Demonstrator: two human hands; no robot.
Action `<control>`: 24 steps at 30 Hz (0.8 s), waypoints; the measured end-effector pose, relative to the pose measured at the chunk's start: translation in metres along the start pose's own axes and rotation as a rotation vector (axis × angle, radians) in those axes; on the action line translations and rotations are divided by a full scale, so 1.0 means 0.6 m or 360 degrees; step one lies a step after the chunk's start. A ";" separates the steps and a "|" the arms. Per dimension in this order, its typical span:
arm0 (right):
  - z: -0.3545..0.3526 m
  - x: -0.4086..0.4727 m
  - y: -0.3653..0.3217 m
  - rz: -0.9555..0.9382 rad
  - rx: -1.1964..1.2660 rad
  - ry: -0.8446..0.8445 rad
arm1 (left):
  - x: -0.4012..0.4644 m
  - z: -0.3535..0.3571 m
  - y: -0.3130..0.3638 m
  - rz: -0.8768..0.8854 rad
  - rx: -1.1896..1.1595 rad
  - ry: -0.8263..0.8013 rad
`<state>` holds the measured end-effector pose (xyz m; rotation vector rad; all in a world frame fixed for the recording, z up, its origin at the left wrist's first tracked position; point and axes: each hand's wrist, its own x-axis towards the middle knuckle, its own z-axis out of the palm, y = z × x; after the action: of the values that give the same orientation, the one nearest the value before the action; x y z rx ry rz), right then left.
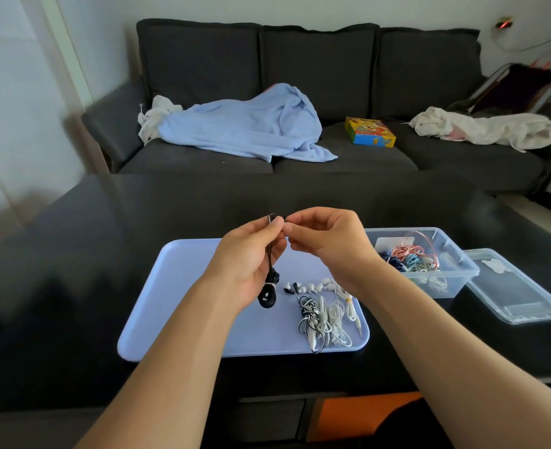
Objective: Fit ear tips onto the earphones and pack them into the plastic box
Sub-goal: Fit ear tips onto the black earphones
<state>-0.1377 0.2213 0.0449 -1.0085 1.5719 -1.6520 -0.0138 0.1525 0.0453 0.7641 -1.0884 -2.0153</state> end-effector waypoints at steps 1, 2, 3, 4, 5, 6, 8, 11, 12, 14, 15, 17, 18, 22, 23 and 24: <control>-0.002 0.001 -0.002 0.0023 0.0063 -0.0030 | 0.000 0.000 0.001 0.0010 -0.0022 0.0012; -0.006 0.004 -0.005 0.0033 0.0115 -0.0040 | 0.002 -0.002 0.004 0.0021 -0.0062 0.0041; -0.013 0.007 -0.008 0.0025 0.0118 -0.0001 | 0.004 -0.003 0.006 0.0024 -0.0120 0.0078; -0.022 0.013 -0.009 0.0010 0.0065 0.0090 | 0.006 -0.005 0.009 0.0011 -0.0198 0.0115; -0.033 0.022 -0.008 -0.0009 -0.0047 0.0209 | 0.009 -0.007 0.011 -0.0021 -0.0290 0.0143; -0.045 0.031 -0.004 -0.0023 -0.0218 0.0330 | 0.012 -0.010 0.012 -0.0065 -0.0374 0.0159; -0.065 0.058 0.008 -0.0016 -0.0681 0.0421 | 0.015 -0.014 0.014 -0.0155 -0.0426 0.0170; -0.063 0.110 0.035 0.0013 -0.1381 0.0154 | 0.019 -0.016 0.013 -0.0230 -0.0424 0.0158; -0.056 0.126 0.048 -0.0005 -0.1499 0.0079 | 0.021 -0.014 0.013 -0.0238 -0.0435 0.0152; -0.042 0.152 0.080 -0.0032 -0.1606 0.0023 | 0.025 -0.013 0.012 -0.0234 -0.0434 0.0159; -0.036 0.162 0.100 -0.0042 -0.1635 0.0040 | 0.031 -0.014 0.010 -0.0233 -0.0418 0.0164; -0.028 0.177 0.132 -0.0054 -0.1723 0.0094 | 0.040 -0.015 0.008 -0.0223 -0.0373 0.0149; -0.027 0.185 0.142 -0.0054 -0.1796 0.0094 | 0.044 -0.015 0.008 -0.0212 -0.0337 0.0148; -0.024 0.207 0.165 0.0006 -0.1959 0.0045 | 0.053 -0.015 0.006 -0.0186 -0.0200 0.0205; -0.022 0.212 0.170 0.0031 -0.1980 0.0036 | 0.057 -0.017 0.006 -0.0186 -0.0196 0.0210; -0.022 0.214 0.173 0.0044 -0.1985 0.0028 | 0.058 -0.018 0.006 -0.0185 -0.0190 0.0214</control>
<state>-0.2197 0.1089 -0.0453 -1.4856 2.6365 -0.4907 -0.0243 0.1181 0.0380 0.9036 -0.8567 -2.0720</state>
